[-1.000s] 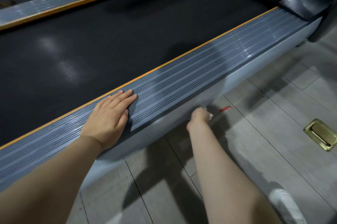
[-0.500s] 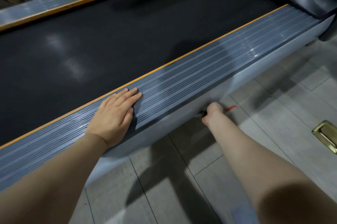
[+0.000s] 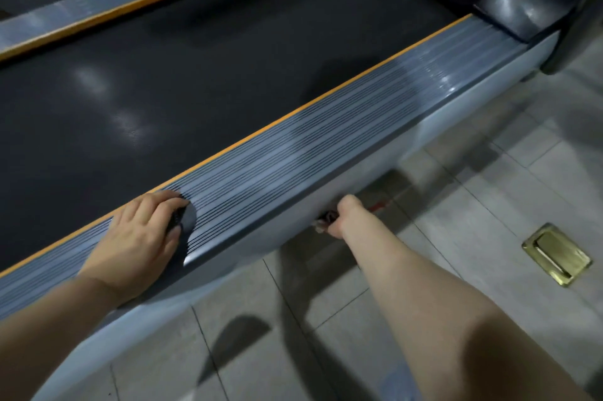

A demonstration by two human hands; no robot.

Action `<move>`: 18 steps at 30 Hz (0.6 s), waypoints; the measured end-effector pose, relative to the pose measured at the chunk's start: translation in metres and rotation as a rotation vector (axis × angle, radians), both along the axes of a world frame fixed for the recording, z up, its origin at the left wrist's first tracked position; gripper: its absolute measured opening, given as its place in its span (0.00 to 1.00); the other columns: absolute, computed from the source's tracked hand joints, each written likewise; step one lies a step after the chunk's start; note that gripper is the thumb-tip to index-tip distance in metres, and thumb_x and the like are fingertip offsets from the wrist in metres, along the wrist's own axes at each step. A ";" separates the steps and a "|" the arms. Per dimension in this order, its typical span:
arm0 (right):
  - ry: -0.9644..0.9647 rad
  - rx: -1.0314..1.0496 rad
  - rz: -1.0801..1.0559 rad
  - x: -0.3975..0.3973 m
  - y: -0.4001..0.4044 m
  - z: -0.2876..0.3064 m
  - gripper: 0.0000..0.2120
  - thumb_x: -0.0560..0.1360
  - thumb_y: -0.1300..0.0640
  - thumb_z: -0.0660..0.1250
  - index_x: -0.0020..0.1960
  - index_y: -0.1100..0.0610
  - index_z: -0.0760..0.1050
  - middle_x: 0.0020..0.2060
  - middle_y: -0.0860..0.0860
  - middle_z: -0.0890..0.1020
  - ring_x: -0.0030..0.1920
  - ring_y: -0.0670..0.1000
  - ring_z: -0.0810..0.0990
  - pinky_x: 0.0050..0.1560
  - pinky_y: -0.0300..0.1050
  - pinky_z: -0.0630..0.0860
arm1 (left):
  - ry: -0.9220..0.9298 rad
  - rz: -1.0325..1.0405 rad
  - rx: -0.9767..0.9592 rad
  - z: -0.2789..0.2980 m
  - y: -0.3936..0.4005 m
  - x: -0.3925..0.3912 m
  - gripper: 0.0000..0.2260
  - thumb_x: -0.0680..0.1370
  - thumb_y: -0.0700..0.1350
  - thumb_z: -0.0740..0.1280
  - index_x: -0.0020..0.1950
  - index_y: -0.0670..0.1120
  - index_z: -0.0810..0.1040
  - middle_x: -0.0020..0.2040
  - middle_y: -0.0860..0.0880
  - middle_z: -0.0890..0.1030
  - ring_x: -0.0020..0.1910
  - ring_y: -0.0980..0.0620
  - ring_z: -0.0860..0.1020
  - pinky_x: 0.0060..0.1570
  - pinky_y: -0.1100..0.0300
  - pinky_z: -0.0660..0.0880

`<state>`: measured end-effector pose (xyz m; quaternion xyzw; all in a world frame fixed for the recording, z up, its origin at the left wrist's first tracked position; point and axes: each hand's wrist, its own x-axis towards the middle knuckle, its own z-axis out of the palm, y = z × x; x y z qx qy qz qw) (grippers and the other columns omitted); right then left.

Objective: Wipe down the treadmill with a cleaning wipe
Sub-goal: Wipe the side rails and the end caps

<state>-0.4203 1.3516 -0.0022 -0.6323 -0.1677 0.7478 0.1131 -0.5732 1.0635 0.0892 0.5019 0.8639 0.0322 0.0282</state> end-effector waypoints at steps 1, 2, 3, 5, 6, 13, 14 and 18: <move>-0.011 0.038 -0.022 0.000 0.014 0.001 0.16 0.81 0.56 0.54 0.65 0.59 0.71 0.57 0.58 0.78 0.55 0.60 0.78 0.59 0.62 0.76 | 0.002 0.003 -0.006 0.003 0.010 0.002 0.21 0.79 0.52 0.53 0.65 0.42 0.73 0.62 0.44 0.74 0.59 0.38 0.74 0.62 0.46 0.65; -0.029 0.116 -0.098 0.001 0.028 0.007 0.17 0.80 0.57 0.54 0.67 0.60 0.70 0.58 0.56 0.77 0.56 0.60 0.77 0.60 0.62 0.75 | 0.002 -0.014 -0.015 0.005 0.020 0.004 0.21 0.79 0.52 0.54 0.65 0.43 0.73 0.62 0.44 0.74 0.59 0.38 0.74 0.63 0.47 0.64; -0.031 0.206 -0.182 0.004 0.044 0.011 0.17 0.81 0.58 0.54 0.68 0.61 0.69 0.57 0.55 0.77 0.57 0.58 0.77 0.60 0.59 0.75 | -0.003 -0.048 -0.023 0.006 0.032 0.006 0.21 0.79 0.53 0.54 0.66 0.43 0.73 0.63 0.44 0.74 0.60 0.38 0.74 0.64 0.48 0.64; -0.018 0.380 -0.315 0.007 0.073 0.017 0.16 0.82 0.56 0.54 0.66 0.60 0.72 0.52 0.53 0.77 0.54 0.54 0.76 0.56 0.48 0.75 | -0.020 -0.138 -0.026 0.007 0.061 0.012 0.22 0.80 0.52 0.55 0.69 0.43 0.72 0.67 0.44 0.73 0.64 0.40 0.73 0.66 0.48 0.65; -0.047 0.464 -0.321 0.007 0.083 0.015 0.15 0.82 0.56 0.55 0.64 0.59 0.73 0.51 0.53 0.79 0.53 0.54 0.76 0.54 0.46 0.75 | -0.027 -0.169 -0.012 0.005 0.078 0.015 0.22 0.80 0.52 0.55 0.71 0.43 0.70 0.69 0.45 0.72 0.66 0.40 0.72 0.68 0.48 0.64; 0.157 -0.046 -0.055 0.002 0.065 -0.047 0.17 0.80 0.52 0.57 0.63 0.57 0.75 0.62 0.57 0.79 0.56 0.58 0.78 0.59 0.56 0.75 | -0.027 -0.379 0.046 -0.005 0.236 0.045 0.23 0.81 0.47 0.52 0.76 0.43 0.66 0.77 0.45 0.66 0.76 0.43 0.63 0.75 0.46 0.59; 0.230 -0.131 -0.013 0.007 0.063 -0.052 0.17 0.79 0.53 0.58 0.64 0.58 0.76 0.63 0.58 0.79 0.52 0.58 0.78 0.56 0.54 0.75 | -0.034 -0.417 0.028 -0.006 0.259 0.047 0.24 0.81 0.48 0.51 0.77 0.43 0.65 0.78 0.44 0.65 0.77 0.43 0.62 0.75 0.47 0.58; 0.229 -0.207 0.106 0.014 0.092 -0.052 0.12 0.80 0.58 0.57 0.43 0.58 0.77 0.41 0.57 0.81 0.36 0.55 0.76 0.41 0.47 0.69 | -0.130 -0.372 0.016 -0.008 0.331 0.059 0.27 0.80 0.52 0.50 0.80 0.48 0.57 0.81 0.49 0.57 0.80 0.48 0.53 0.78 0.50 0.49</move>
